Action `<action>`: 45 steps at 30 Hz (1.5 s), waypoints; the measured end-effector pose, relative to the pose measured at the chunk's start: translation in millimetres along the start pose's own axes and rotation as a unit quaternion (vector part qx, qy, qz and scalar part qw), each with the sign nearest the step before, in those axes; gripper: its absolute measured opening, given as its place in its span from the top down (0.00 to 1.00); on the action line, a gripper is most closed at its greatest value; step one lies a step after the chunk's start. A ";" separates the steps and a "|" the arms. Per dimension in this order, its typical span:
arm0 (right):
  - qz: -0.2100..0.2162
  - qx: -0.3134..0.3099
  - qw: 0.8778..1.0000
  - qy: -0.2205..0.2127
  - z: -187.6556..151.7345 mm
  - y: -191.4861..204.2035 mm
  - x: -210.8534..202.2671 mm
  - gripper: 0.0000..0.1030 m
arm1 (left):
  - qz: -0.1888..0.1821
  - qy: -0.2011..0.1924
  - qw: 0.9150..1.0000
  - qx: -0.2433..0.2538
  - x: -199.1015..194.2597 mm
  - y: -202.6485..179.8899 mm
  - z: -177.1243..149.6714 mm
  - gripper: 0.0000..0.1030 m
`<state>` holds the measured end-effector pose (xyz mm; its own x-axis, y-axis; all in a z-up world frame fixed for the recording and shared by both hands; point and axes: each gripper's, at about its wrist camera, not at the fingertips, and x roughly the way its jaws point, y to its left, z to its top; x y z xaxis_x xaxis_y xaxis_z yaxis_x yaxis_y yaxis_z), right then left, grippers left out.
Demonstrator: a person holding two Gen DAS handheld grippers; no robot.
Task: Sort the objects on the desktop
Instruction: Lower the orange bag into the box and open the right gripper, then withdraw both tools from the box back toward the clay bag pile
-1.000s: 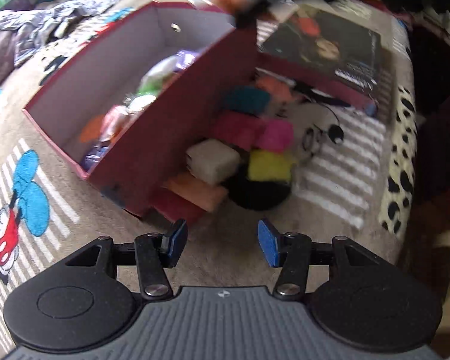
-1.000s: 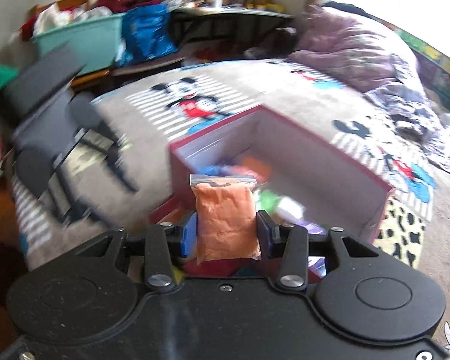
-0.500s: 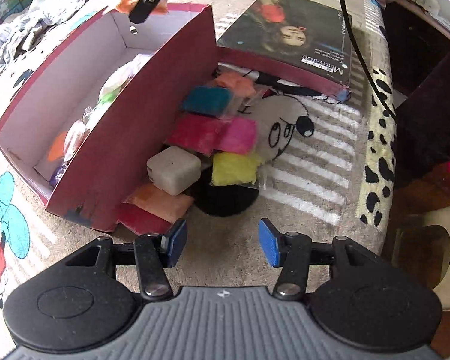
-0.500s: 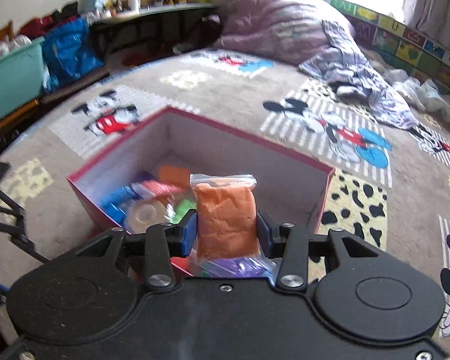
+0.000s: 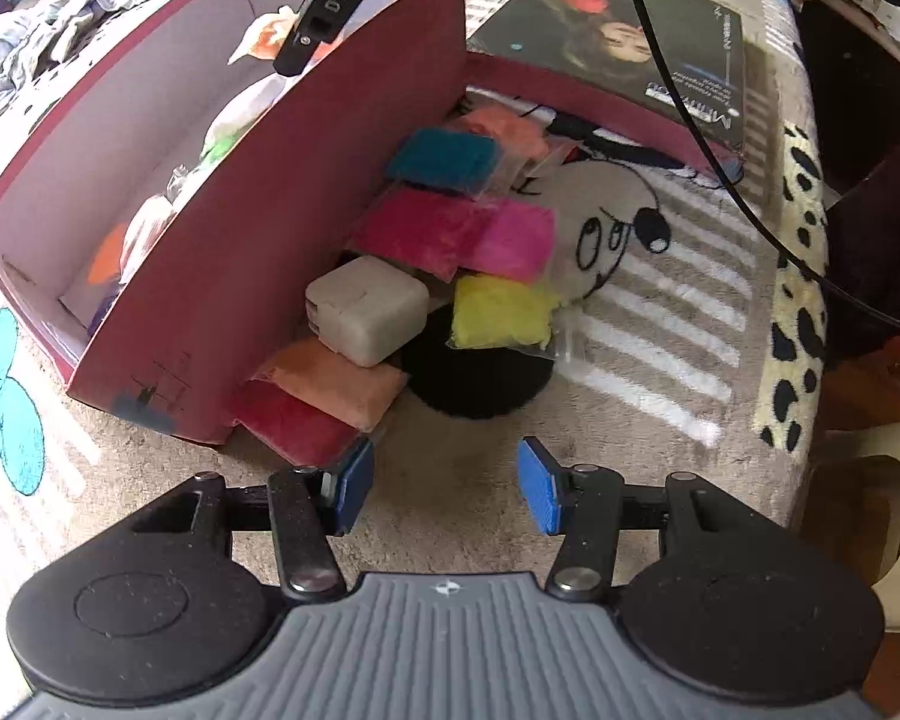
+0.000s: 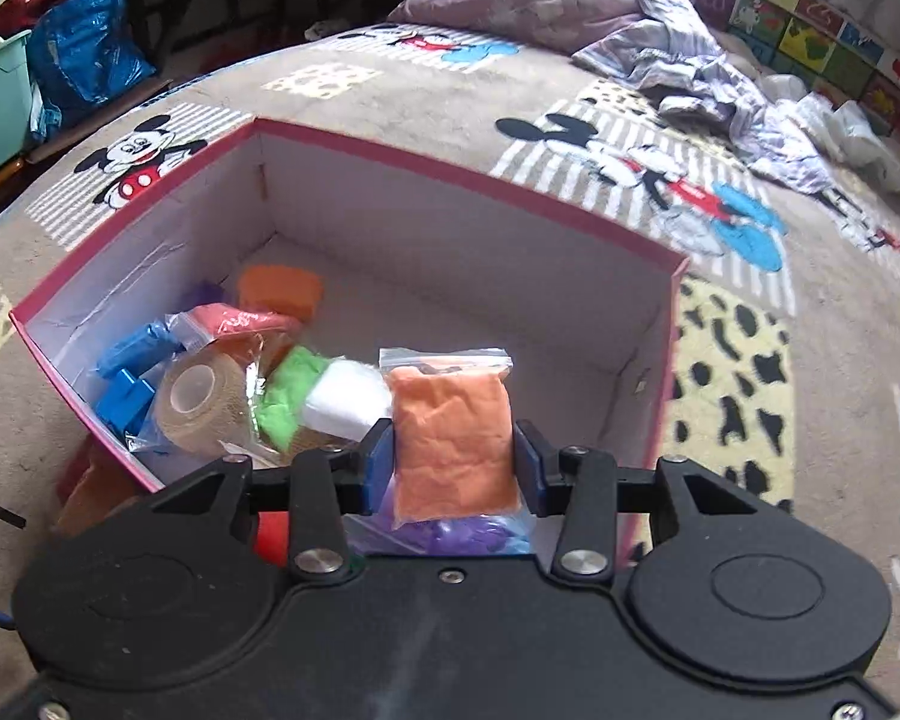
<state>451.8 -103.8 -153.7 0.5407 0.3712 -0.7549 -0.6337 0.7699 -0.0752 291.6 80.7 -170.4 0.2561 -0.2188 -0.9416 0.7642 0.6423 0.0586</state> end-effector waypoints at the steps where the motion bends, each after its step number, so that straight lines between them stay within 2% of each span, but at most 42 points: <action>1: 0.000 0.001 1.000 0.000 -0.1 0.4 1.4 0.59 | 0.001 0.000 1.000 -0.001 0.9 0.4 0.4 0.51; 6: 0.000 0.006 1.000 0.003 -0.3 2.3 8.2 0.51 | 0.003 -0.001 1.000 -0.001 1.2 0.4 -0.8 0.50; 8: 0.005 0.019 1.000 -0.009 1.2 -2.5 0.5 0.46 | 0.006 -0.001 1.000 0.000 0.5 -0.2 -2.2 0.51; 13: 0.018 0.037 0.998 -0.042 4.9 -8.1 -31.1 0.46 | 0.028 -0.013 0.999 -0.014 -4.5 3.9 -7.5 0.50; 18: 0.030 -0.004 0.998 -0.060 -0.8 7.4 -71.2 0.44 | 0.044 -0.024 0.999 -0.014 -14.5 3.8 -14.3 0.51; 25: 0.044 -0.069 0.996 -0.033 -42.6 34.7 -109.6 0.44 | 0.072 -0.044 0.996 -0.025 -26.6 1.8 -19.6 0.50; 28: 0.042 -0.106 0.993 -0.022 -59.9 45.8 -121.2 0.44 | 0.089 -0.053 0.994 -0.044 -27.4 5.1 -20.5 0.51; 33: 0.030 -0.185 0.982 -0.004 -80.5 60.4 -122.6 0.43 | 0.119 -0.078 0.985 -0.097 -23.3 14.7 -15.5 0.50; 37: 0.020 -0.218 0.976 0.023 -90.5 61.6 -104.6 0.42 | 0.123 -0.086 0.976 -0.155 -15.0 28.2 -12.2 0.51; 42: 0.009 -0.257 0.965 0.047 -102.6 60.8 -76.8 0.42 | 0.121 -0.077 0.955 -0.259 0.1 51.6 -20.1 0.51; 45: 0.007 -0.266 0.962 0.064 -110.0 58.6 -60.2 0.42 | 0.111 -0.072 0.945 -0.299 8.9 61.2 -27.9 0.51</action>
